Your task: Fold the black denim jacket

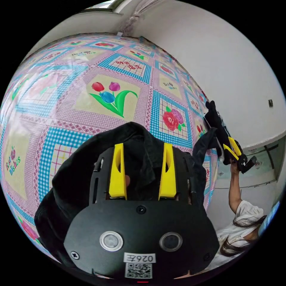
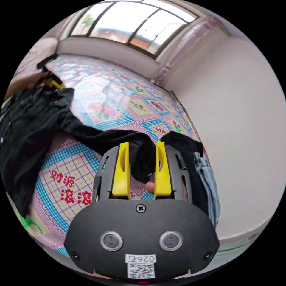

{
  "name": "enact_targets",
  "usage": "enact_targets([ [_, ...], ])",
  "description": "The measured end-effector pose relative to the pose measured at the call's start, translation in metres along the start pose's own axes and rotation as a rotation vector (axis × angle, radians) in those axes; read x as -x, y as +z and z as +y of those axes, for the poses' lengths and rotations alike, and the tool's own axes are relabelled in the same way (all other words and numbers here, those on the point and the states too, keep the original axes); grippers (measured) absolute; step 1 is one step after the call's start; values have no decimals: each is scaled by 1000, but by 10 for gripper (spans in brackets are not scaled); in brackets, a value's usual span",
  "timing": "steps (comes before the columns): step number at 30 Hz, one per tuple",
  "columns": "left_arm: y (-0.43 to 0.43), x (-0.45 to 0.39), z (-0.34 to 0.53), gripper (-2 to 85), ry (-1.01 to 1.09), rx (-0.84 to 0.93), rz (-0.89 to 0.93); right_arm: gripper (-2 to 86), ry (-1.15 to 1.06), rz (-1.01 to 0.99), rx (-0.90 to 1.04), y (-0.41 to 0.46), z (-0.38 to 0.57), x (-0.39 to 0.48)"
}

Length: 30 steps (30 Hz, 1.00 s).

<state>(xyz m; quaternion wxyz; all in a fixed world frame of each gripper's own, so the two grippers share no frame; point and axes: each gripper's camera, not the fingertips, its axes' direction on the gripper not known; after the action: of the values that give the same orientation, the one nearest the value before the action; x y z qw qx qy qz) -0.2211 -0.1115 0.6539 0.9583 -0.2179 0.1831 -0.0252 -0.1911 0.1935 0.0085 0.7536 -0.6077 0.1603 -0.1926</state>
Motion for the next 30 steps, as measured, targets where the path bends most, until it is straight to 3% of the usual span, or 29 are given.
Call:
enact_targets([
  [2,23,-14,-12,70,61,155,-21,90,-96,-45,-7,6,-6,10],
  [5,18,-37,-7,33,151,148,-117,90,-233,-134,-8,23,-20,27],
  [10,-23,-40,43,16,227,-25,-76,88,-431,-254,-4,48,-44,56],
  [13,-41,-19,70,12,175,-135,80,37,-544,-376,96,79,-57,79],
  [15,-68,-11,96,10,170,-334,216,1,-591,-327,191,95,-65,87],
  [17,-95,-13,127,11,190,-547,251,-8,-452,-243,86,67,-77,61],
  [19,-104,-10,149,15,182,-647,169,-9,-236,-141,-193,2,-65,18],
  [21,-80,15,144,27,26,-508,74,-5,-182,-14,-253,3,-48,18],
  [23,-61,37,139,38,-88,-385,89,8,-245,127,-73,41,-39,32],
  [26,-57,37,151,48,-74,-355,142,41,-110,12,-48,36,-13,14],
  [30,-73,19,186,53,-36,-305,29,63,142,-221,-134,-31,43,-10],
])
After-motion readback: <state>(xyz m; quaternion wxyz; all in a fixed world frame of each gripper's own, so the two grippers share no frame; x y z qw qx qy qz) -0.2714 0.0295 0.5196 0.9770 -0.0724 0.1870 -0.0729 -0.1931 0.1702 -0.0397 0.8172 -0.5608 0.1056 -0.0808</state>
